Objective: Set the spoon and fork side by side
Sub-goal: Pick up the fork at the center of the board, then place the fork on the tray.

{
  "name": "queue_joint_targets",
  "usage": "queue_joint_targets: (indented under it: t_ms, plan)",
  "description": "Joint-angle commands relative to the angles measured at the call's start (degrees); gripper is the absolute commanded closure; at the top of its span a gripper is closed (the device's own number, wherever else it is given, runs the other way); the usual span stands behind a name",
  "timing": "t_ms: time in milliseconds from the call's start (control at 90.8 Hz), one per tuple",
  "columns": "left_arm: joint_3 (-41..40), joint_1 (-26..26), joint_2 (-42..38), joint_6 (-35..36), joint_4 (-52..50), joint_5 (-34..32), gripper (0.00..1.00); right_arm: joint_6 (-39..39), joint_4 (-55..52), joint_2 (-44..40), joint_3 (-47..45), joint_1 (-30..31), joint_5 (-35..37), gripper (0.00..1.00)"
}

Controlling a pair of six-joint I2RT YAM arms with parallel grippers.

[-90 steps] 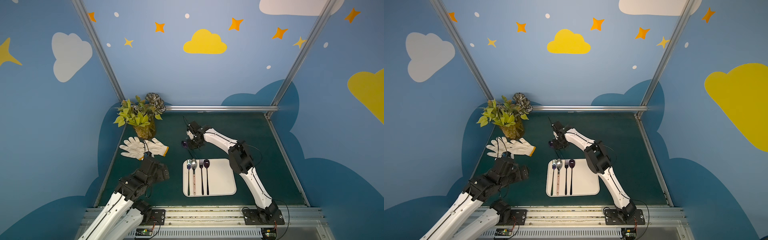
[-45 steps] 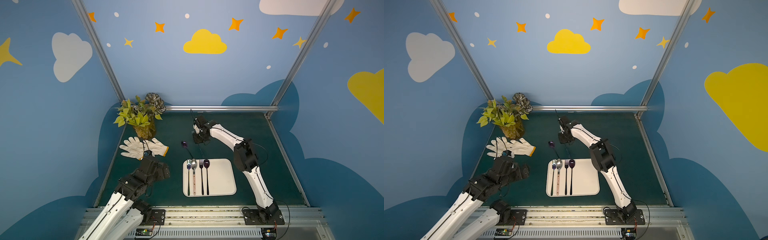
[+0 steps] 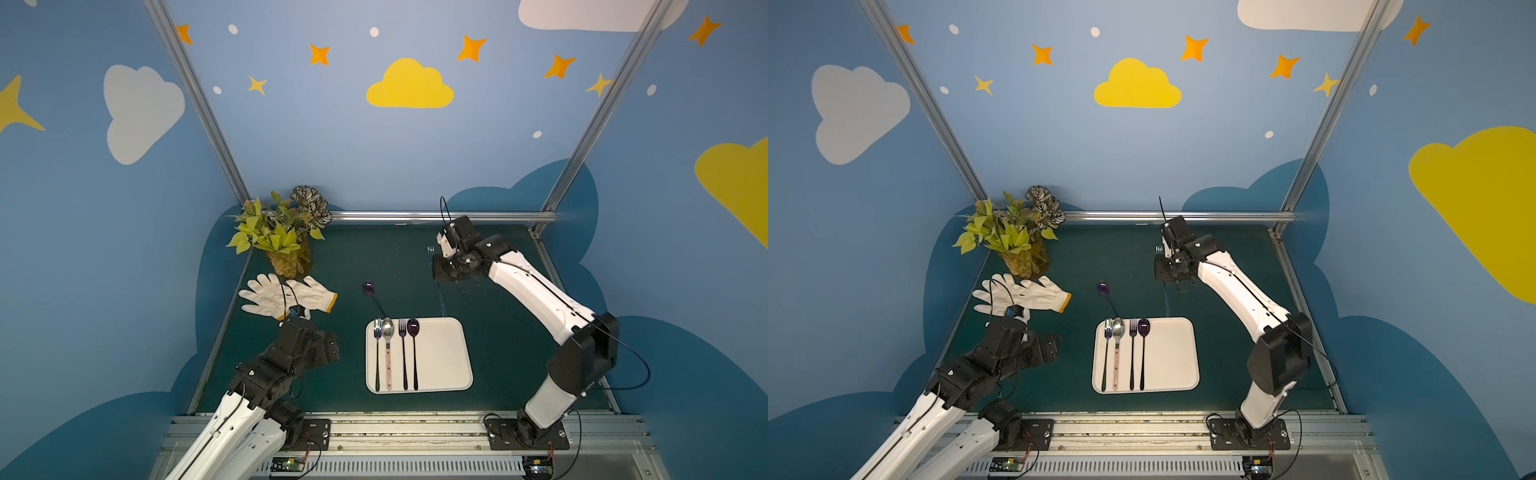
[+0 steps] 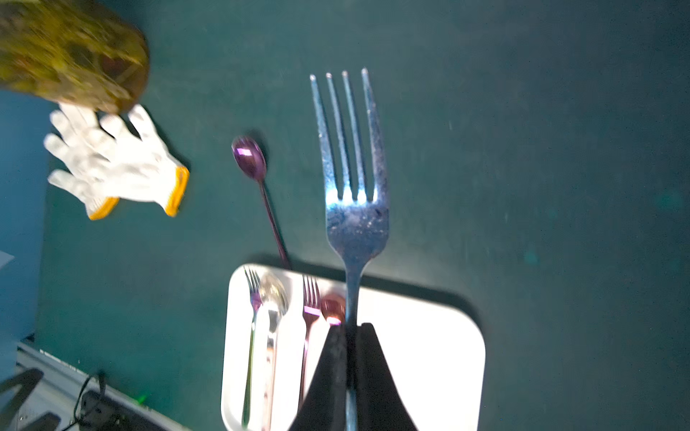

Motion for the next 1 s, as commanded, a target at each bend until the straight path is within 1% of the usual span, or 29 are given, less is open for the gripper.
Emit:
queue_joint_targets:
  t_ms: [0, 66, 154, 242, 352, 496, 804, 991]
  plan:
    - [-1.0, 0.2, -1.4, 1.2, 0.6, 0.9, 0.00, 12.1, 2.5, -7.0, -14.1, 5.0, 1.0, 1.00]
    - [-1.4, 0.2, -1.8, 1.3, 1.1, 1.5, 0.00, 17.0, 7.3, -11.6, -22.6, 8.3, 1.8, 1.00]
    - [-1.4, 0.2, -1.7, 1.5, 1.4, 1.8, 0.00, 22.2, 13.6, -14.9, -31.5, 10.8, 1.4, 1.00]
    - [-1.3, 0.2, -1.4, 1.9, 1.6, 2.3, 0.00, 23.4, 18.3, -15.4, -35.7, 13.0, 1.8, 1.00]
    - [-1.4, 0.2, -1.5, 2.1, 1.8, 2.8, 0.00, 22.0, 20.1, -12.9, -36.4, 14.5, 2.4, 1.00]
    - [-1.3, 0.2, -1.7, 2.3, 2.0, 3.0, 0.00, 21.4, 22.2, -10.3, -36.8, 14.6, 2.5, 1.00]
    - [-1.4, 0.2, -1.8, 2.2, 2.0, 2.7, 0.00, 20.4, 22.0, -6.5, -36.7, 13.5, 3.5, 1.00]
    - [-1.4, 0.2, -1.8, 2.2, 1.9, 2.6, 0.00, 18.4, 21.9, -4.3, -35.3, 12.8, 3.3, 1.00]
